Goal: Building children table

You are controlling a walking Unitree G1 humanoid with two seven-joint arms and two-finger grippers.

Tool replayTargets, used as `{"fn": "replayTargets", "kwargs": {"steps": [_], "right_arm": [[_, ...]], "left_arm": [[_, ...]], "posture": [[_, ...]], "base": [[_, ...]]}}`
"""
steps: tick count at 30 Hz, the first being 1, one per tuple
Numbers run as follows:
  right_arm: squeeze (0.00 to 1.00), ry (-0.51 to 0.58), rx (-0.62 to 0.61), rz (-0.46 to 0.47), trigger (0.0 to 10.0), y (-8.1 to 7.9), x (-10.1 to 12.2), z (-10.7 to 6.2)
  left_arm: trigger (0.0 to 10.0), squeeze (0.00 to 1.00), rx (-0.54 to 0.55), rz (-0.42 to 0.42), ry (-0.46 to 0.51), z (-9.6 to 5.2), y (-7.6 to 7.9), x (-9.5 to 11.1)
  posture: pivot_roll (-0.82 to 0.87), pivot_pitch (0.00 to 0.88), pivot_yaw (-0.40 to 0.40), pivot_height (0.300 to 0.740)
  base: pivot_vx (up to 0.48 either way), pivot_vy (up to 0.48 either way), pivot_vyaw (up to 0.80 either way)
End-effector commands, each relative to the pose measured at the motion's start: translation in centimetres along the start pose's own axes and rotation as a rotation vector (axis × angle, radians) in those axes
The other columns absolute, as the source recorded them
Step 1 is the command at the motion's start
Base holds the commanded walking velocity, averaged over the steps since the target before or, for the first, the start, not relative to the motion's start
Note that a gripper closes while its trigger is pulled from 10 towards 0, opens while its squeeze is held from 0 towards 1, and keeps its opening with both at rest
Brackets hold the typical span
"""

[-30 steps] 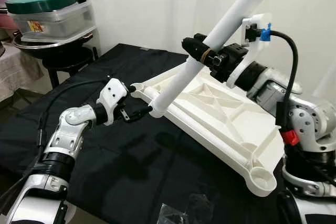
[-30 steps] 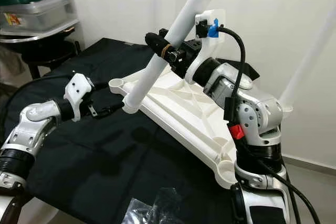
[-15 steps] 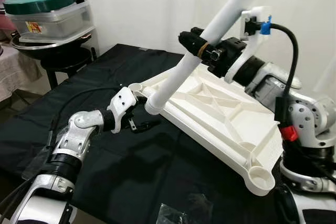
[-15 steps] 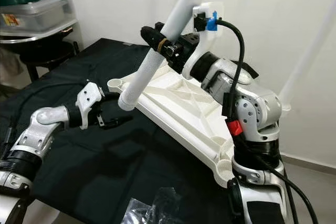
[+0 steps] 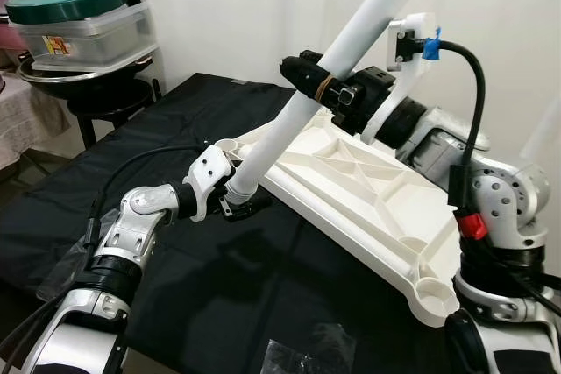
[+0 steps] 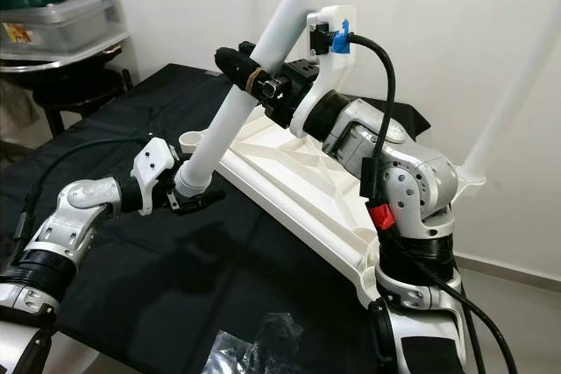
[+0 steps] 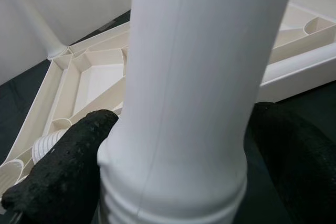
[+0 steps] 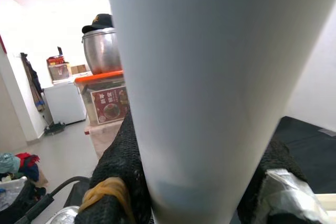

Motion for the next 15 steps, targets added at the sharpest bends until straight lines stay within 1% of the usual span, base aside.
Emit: {"fn": "replayTargets", "kwargs": {"steps": [1, 6, 11, 12, 15], "right_arm": [[0.0, 0.024, 0.044, -0.005, 10.0, -1.23, 0.93, 0.21], [0.0, 0.026, 0.051, -0.007, 10.0, -1.42, 1.22, 0.2], [0.0, 0.036, 0.056, -0.005, 10.0, -1.6, 1.62, 0.06], [0.0, 0.038, 0.059, -0.006, 10.0, -1.71, 1.71, 0.04], [0.0, 0.039, 0.06, -0.007, 10.0, -1.78, 1.76, 0.04]], "left_arm": [[10.0, 0.0, -0.021, 0.012, -0.027, 0.14, 0.42, -0.59], [10.0, 0.0, -0.029, 0.013, -0.041, 0.19, 0.67, -0.97], [10.0, 0.0, -0.038, -0.005, -0.055, 0.19, 0.89, -1.38], [8.0, 0.0, -0.042, -0.001, -0.059, 0.18, 0.95, -1.47], [8.0, 0.0, -0.045, 0.003, -0.061, 0.17, 0.98, -1.53]], "posture": [[-0.01, 0.0, -0.011, 0.74], [-0.01, 0.0, -0.009, 0.74], [-0.01, 0.0, -0.006, 0.74], [-0.01, 0.0, -0.006, 0.74], [-0.01, 0.0, -0.006, 0.74]], "base": [[0.0, 0.0, 0.0], [0.0, 0.0, 0.0], [0.0, 0.0, 0.0], [0.0, 0.0, 0.0], [0.0, 0.0, 0.0]]}}
Point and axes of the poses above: a point about 5 cm out from each wrist's last joint towards the gripper, its own z axis pointing out of the wrist towards the gripper, its own x axis along the axis of the wrist's last joint, y = z × x, the point moved 6 cm from there along z, pointing out of the wrist towards the gripper, and after that the axes turned 6 degrees about z, right-handed, at the moved point
